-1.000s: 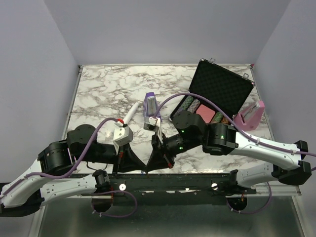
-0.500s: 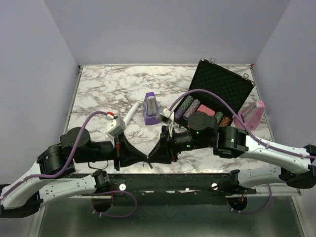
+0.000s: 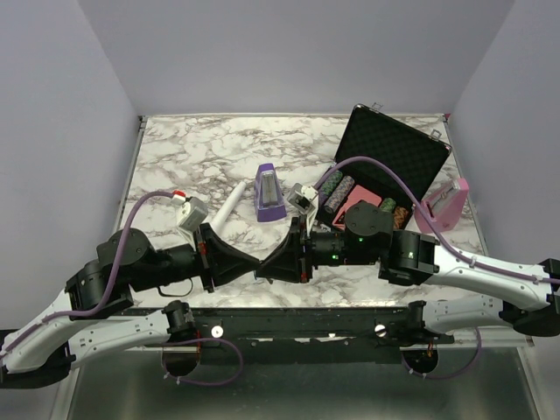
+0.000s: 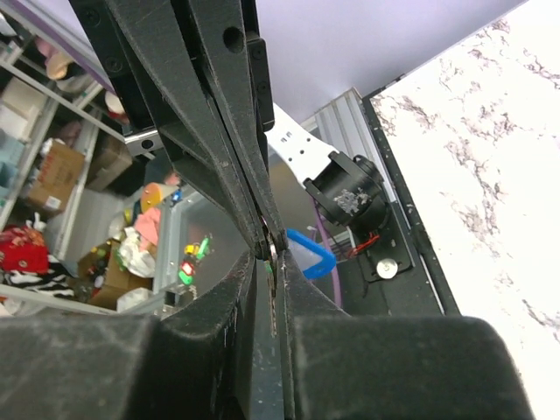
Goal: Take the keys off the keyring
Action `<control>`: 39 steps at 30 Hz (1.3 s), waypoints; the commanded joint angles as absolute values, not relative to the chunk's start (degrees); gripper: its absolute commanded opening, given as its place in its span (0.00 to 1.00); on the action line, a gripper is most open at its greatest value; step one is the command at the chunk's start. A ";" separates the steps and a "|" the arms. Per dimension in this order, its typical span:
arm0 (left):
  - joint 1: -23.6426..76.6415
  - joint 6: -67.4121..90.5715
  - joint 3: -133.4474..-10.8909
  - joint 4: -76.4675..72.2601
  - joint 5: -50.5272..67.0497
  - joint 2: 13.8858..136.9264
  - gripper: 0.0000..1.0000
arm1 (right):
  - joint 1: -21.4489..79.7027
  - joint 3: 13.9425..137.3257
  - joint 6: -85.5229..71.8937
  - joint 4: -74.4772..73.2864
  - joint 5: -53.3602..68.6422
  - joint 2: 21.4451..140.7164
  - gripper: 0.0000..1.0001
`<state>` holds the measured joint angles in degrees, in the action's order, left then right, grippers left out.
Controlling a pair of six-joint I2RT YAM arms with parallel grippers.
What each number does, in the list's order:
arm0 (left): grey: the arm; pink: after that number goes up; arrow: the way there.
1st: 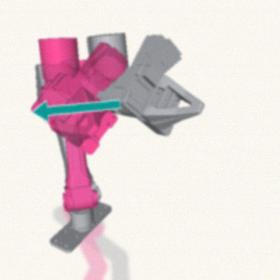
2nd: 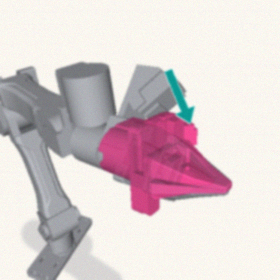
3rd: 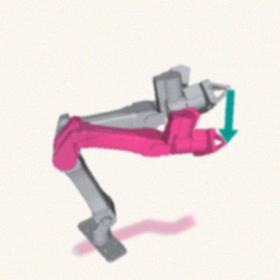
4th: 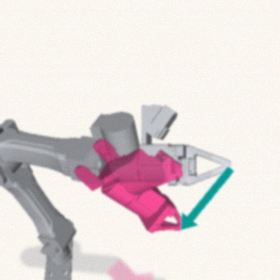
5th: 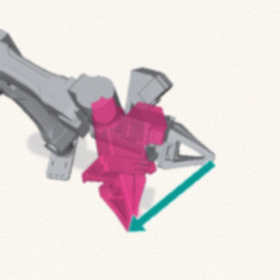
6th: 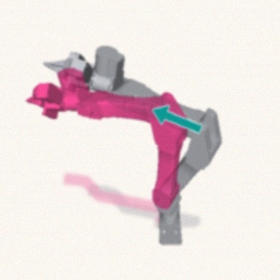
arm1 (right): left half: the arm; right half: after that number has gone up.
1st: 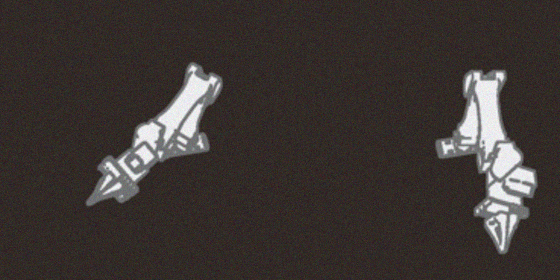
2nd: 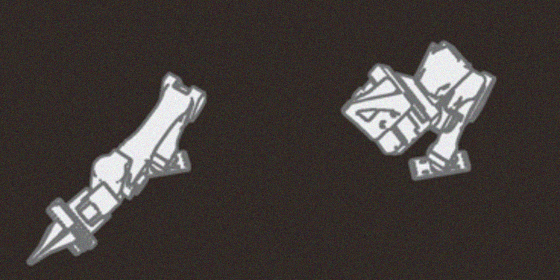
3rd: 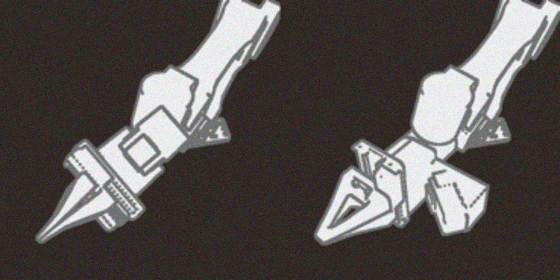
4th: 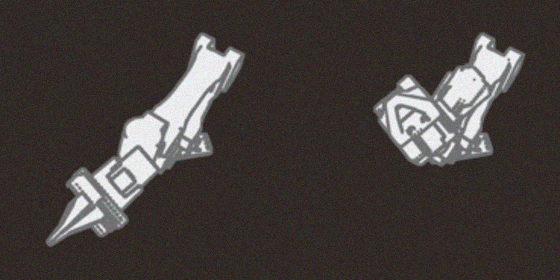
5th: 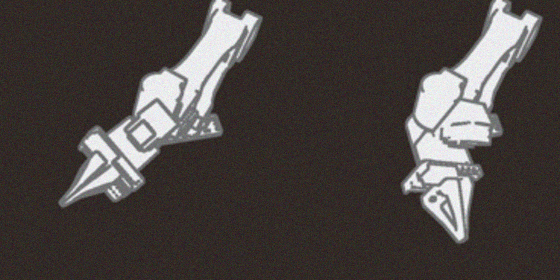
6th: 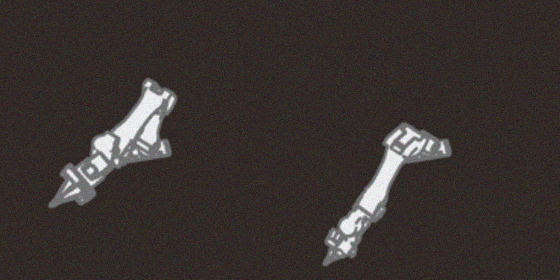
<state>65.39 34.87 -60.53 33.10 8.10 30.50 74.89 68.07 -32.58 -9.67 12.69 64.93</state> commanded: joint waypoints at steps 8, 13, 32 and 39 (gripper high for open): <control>65.65 36.91 -59.94 30.76 3.61 28.74 0.00 | 75.06 68.03 -33.31 -3.78 11.69 65.31 0.19; 65.65 37.62 -59.50 30.23 3.69 28.13 0.00 | 75.15 68.03 -33.05 -2.38 11.78 64.78 0.20; 65.57 34.99 -67.23 39.19 0.44 26.02 0.93 | 75.15 74.52 -28.57 -13.61 14.76 67.93 0.01; 65.65 31.03 -69.34 44.03 -0.36 24.96 0.70 | 75.15 81.56 -25.40 -23.02 19.15 73.21 0.01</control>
